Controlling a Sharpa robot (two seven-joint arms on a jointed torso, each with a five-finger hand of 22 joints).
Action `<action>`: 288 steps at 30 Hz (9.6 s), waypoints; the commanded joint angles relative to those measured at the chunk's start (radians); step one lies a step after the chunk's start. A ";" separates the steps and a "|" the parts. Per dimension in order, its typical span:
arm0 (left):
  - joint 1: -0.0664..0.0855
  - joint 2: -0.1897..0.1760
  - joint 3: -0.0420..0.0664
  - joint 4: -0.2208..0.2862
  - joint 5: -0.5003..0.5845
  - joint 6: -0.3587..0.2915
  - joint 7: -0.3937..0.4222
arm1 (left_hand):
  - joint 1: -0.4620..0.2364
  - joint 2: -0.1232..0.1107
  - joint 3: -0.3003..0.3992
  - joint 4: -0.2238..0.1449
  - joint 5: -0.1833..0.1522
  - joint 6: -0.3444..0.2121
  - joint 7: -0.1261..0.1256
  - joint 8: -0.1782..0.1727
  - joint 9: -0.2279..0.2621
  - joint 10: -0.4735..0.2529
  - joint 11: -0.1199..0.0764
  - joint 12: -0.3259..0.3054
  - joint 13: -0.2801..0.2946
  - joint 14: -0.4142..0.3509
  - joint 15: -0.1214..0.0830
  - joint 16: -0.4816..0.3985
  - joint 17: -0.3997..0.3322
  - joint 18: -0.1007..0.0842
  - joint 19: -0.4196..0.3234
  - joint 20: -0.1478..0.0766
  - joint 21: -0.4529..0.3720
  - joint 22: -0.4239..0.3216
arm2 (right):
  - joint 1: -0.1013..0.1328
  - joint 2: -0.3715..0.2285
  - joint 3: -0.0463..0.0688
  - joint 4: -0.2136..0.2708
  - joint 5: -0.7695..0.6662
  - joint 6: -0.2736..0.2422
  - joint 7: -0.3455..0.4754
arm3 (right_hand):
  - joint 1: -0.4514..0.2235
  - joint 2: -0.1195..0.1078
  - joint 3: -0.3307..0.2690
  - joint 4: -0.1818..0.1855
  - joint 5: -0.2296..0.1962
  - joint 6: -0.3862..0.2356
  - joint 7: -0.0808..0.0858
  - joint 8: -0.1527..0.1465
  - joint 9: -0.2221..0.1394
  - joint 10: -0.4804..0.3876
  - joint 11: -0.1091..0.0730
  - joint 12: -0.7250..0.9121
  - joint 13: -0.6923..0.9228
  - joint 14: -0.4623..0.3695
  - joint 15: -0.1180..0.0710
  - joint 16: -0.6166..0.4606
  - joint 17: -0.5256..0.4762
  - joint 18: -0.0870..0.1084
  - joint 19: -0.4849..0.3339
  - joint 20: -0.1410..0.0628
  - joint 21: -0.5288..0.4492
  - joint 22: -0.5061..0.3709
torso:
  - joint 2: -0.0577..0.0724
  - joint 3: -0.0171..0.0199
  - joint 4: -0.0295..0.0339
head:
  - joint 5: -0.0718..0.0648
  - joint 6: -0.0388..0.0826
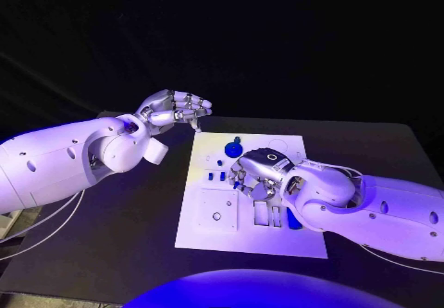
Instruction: Assemble the parts on the task board
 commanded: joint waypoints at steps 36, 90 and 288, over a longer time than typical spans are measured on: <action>0.001 0.012 0.001 -0.002 -0.019 0.022 -0.003 | 0.003 0.007 -0.006 -0.002 0.005 -0.005 0.004 0.002 -0.001 -0.010 0.002 -0.003 -0.002 -0.007 0.004 -0.005 -0.001 0.005 -0.007 0.004 -0.007 -0.001 | -0.068 0.057 -0.006 -0.057 -0.029 0.032 0.019 | -0.012 0.003 0.010 -0.002 0.003 0.006 0.003 0.003 0.003 0.044 -0.036 0.003 0.003 0.064 -0.006 0.003 0.026 -0.006 -0.002 -0.005 -0.007 0.080 | 0.001 0.0006 0.0007 | 0.027 -0.018; 0.000 0.010 0.001 -0.006 -0.030 0.026 -0.010 | 0.002 0.009 -0.009 -0.002 0.005 -0.007 0.005 0.004 -0.001 -0.015 0.003 -0.002 -0.002 -0.009 0.005 -0.004 -0.001 0.005 -0.009 0.006 -0.007 -0.002 | -0.074 0.061 -0.008 -0.068 -0.033 0.047 0.003 | -0.016 0.003 0.012 -0.004 0.002 0.004 0.004 0.003 0.006 0.044 -0.035 0.000 0.004 0.064 -0.006 0.003 0.024 -0.006 -0.002 -0.005 -0.007 0.081 | 0.000 0.0009 0.0001 | 0.030 -0.018; -0.002 0.005 -0.001 -0.018 -0.031 0.057 -0.023 | -0.006 0.020 -0.017 0.002 0.006 -0.020 0.007 0.012 -0.002 -0.042 0.007 0.007 -0.005 -0.016 0.010 0.000 0.001 0.005 -0.014 0.011 -0.012 -0.006 | 0.019 -0.171 0.004 -0.014 0.037 -0.055 -0.029 | 0.083 0.000 -0.088 0.141 0.005 0.029 0.012 -0.098 -0.015 0.042 -0.025 -0.047 -0.053 0.040 0.003 0.018 -0.091 0.006 -0.001 0.003 -0.104 0.068 | 0.000 0.0014 -0.0008 | 0.000 -0.018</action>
